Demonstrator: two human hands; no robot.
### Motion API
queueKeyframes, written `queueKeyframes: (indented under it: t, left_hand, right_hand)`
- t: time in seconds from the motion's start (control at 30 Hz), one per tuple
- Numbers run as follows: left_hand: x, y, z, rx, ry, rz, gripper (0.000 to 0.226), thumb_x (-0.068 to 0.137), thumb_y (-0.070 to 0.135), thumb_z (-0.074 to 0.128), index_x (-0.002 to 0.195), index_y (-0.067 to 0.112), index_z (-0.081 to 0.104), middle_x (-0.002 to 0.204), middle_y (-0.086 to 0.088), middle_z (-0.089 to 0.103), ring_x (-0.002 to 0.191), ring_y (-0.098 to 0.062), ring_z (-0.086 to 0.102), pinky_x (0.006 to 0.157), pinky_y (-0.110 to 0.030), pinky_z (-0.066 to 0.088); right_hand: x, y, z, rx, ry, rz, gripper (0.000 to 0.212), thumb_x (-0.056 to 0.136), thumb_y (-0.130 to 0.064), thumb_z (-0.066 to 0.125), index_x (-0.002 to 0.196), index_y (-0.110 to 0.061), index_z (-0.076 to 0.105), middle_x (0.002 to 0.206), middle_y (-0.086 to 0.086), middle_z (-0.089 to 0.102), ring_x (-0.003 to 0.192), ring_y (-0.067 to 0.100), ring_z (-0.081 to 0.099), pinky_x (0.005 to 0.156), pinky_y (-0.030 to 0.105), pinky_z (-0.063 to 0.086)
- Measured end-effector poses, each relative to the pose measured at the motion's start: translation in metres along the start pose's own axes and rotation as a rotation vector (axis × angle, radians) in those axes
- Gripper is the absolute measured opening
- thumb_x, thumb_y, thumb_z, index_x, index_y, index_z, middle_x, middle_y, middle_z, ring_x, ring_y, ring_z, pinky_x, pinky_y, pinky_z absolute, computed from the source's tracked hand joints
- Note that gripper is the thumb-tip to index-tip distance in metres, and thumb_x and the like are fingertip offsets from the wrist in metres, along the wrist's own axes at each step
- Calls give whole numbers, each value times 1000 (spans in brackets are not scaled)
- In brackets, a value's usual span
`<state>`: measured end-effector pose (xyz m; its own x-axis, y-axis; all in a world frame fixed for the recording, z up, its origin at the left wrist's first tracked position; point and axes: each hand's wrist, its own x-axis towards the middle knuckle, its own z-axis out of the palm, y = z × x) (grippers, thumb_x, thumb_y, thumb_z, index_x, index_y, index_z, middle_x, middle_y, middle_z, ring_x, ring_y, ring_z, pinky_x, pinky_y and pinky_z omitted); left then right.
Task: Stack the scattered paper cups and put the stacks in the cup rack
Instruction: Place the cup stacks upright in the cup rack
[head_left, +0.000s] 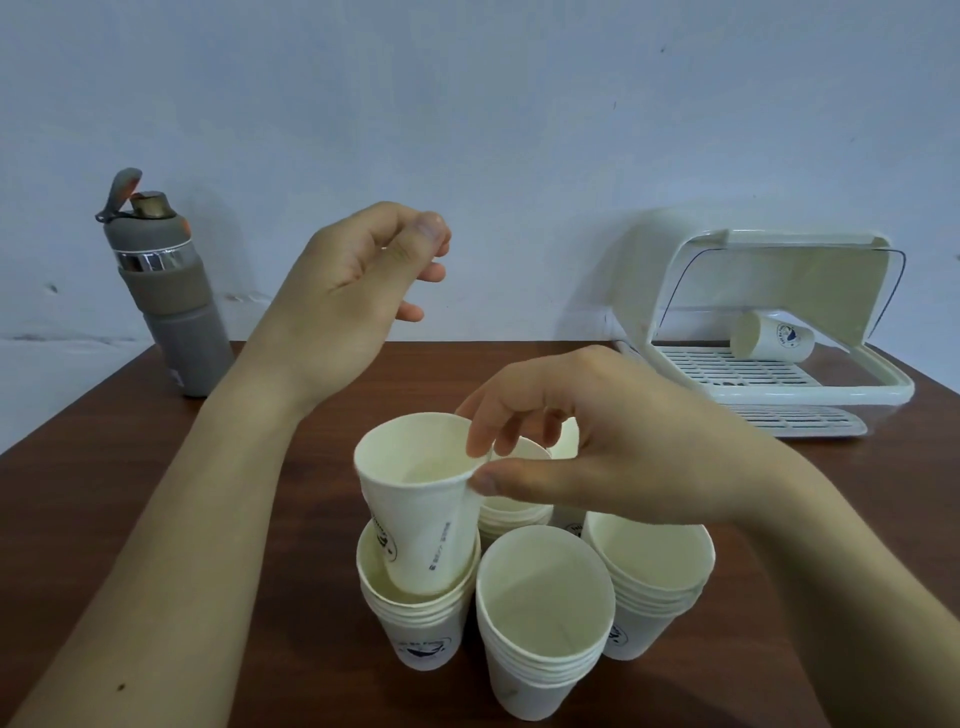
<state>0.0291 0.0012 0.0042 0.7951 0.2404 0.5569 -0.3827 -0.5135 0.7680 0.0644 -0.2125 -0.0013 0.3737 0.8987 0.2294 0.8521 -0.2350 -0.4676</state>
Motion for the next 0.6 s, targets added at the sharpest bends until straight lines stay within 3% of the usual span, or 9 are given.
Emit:
queueKeyframes:
  t: [0.37, 0.6]
  left_hand:
    - [-1, 0, 2, 24, -39, -17, 36, 94, 49, 46, 107, 23, 67, 110, 11, 68, 102, -4, 68, 77, -28, 56]
    - [-1, -1, 5, 43, -50, -18, 39, 94, 49, 46, 108, 20, 68, 109, 8, 69, 102, -4, 68, 77, -28, 57]
  right_hand:
    - [2, 3, 10, -112, -199, 13, 24, 88, -44, 72, 108, -31, 72, 120, -17, 68, 101, -2, 61, 83, 24, 51]
    - [1, 7, 4, -147, -185, 25, 28, 90, -44, 69, 114, -30, 71, 109, -18, 70, 98, -5, 61, 84, 28, 52]
